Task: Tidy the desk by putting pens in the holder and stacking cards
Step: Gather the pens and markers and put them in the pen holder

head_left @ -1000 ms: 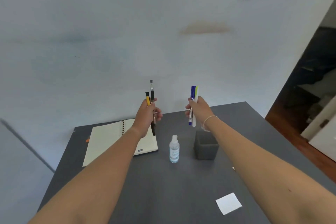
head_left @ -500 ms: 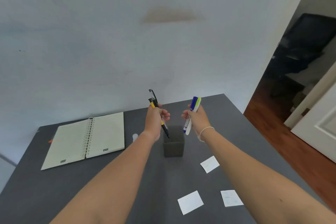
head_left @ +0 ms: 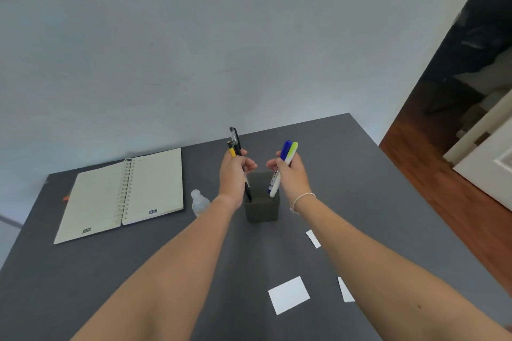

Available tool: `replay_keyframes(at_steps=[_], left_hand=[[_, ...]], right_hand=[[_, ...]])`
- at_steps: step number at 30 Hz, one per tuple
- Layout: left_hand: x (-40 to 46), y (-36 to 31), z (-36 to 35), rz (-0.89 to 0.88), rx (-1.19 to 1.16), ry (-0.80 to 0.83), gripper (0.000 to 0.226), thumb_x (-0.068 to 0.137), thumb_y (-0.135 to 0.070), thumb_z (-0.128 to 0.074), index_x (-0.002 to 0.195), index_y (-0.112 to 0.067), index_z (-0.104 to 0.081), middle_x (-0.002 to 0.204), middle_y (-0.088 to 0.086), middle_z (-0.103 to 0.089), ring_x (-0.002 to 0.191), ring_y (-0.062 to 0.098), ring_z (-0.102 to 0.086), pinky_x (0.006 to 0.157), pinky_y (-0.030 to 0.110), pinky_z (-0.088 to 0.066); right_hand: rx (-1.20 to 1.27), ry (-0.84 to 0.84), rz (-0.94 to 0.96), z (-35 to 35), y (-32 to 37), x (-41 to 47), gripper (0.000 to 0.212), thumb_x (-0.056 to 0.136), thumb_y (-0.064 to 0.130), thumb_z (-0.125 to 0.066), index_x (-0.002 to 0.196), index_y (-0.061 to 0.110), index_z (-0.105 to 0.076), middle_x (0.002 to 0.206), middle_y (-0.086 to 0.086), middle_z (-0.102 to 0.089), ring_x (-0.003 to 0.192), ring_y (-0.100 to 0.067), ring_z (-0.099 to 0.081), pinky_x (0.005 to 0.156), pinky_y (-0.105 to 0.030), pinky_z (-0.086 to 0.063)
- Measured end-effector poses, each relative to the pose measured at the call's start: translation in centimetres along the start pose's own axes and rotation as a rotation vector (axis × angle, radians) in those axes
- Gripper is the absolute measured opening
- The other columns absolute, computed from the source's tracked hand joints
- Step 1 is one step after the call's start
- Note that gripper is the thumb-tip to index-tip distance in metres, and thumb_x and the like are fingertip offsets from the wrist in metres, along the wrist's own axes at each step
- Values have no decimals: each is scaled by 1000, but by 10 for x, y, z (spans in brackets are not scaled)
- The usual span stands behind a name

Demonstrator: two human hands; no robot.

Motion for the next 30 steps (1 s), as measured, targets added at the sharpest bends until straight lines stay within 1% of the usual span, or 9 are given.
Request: replay_keyframes(at_steps=[4,8,12,15,17,19,25,27,30], left_hand=[[-2,4,3,-8,4,-36,24,87,0,-35,83,-18,-51,69,6,-55,73,20,-60,85,31,-47],[-4,6,5,-22,13,-57,27,88,1,-34,82,-18,-52,69,6,-57,74,19,-61,79,27,-48],[-7,5,7,-47,55,-63,28,87,0,-34,83,-20,-53,73,5,-59,80,21,-61,85,33,-47],[-9,4,7,-49,56,-63,27,86,-1,-36,84,-21,-55,79,4,-62,84,21,-62,88,33,-45],[-10,2,9,-58,66,-69,27,86,-2,-36,84,-21,-55,85,4,-64,90,21,-62,88,32,-45],[-10,1,13,-62,54,-80,28,86,-1,-36,87,-19,-57,92,7,-65,98,22,-61,90,33,-44],[-12,-10,21,-76,13,-93,30,87,0,-36,92,-19,-58,107,10,-64,107,20,-59,96,28,-43],[-14,-16,24,-88,14,-93,31,87,0,-35,92,-20,-59,106,10,-64,107,19,-59,97,27,-43],[-18,-24,28,-101,4,-94,32,88,-1,-34,93,-20,-59,105,8,-65,106,18,-60,99,28,-43]], right_hand=[[-37,4,-3,-2,-4,0,13,94,12,-44,103,18,-51,91,-2,-64,94,-16,-60,81,-27,-43],[-62,4,16,-4,-4,-1,14,94,9,-44,99,19,-53,89,3,-64,89,-13,-59,66,-16,-41],[-48,-16,13,-3,-6,0,20,92,5,-45,95,22,-54,85,6,-64,91,-20,-62,74,-20,-48],[-44,-24,17,-2,-5,-2,24,90,3,-46,93,25,-55,84,7,-63,95,-26,-62,59,-11,-49],[-42,-21,25,-2,-4,-2,25,90,1,-45,98,23,-55,87,6,-63,88,-26,-61,70,-17,-52],[-30,-25,42,0,-1,-2,30,88,-4,-43,103,19,-54,92,3,-62,87,-17,-59,82,-28,-52],[-1,-58,94,10,17,-6,37,86,-8,-37,111,10,-56,106,-3,-60,97,-11,-55,73,-11,-44],[7,-64,99,12,23,-7,37,86,-8,-37,112,10,-56,107,-3,-60,98,-11,-54,67,-9,-44],[8,-63,118,12,33,-10,38,86,-8,-36,113,9,-57,110,-5,-61,98,-10,-54,67,-10,-45]])
Point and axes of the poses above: each hand's wrist, its own x-axis towards the middle knuckle, its own z-axis out of the back of the hand, y = z × x, the point moved 9 cm from there along x, towards the middle knuckle
